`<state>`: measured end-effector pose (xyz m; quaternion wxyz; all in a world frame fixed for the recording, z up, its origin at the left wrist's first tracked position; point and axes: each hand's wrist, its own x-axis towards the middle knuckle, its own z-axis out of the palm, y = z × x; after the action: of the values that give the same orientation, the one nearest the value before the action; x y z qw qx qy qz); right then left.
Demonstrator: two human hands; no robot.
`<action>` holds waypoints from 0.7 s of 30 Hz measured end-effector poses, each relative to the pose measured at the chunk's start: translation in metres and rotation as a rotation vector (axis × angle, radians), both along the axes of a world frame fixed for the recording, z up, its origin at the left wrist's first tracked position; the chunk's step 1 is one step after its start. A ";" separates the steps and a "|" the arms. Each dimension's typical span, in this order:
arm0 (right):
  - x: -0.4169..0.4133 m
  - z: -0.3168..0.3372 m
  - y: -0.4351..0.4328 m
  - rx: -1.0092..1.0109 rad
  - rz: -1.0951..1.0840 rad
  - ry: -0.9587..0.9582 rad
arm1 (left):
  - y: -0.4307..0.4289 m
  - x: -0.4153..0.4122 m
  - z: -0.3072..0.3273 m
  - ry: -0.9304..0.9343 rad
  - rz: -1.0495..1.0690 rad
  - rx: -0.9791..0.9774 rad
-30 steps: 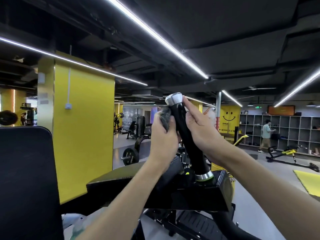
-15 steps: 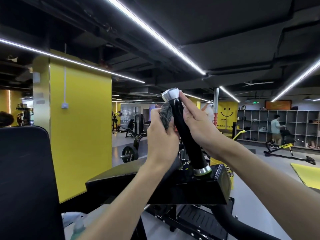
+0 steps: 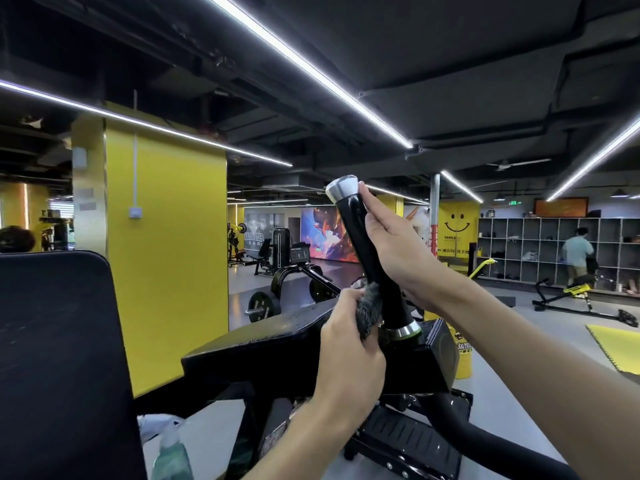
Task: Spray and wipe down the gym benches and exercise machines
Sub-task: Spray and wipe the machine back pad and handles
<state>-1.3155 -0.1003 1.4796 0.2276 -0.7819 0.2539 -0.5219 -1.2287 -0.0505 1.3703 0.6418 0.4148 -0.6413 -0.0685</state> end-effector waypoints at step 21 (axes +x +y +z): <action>-0.015 -0.006 0.020 -0.947 -0.365 0.333 | 0.030 0.054 0.108 0.055 -0.274 0.297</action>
<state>-1.3302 -0.0805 1.4739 -0.2881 -0.8144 0.1553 -0.4791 -1.1751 -0.0200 1.4782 0.5753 0.4117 -0.6570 -0.2605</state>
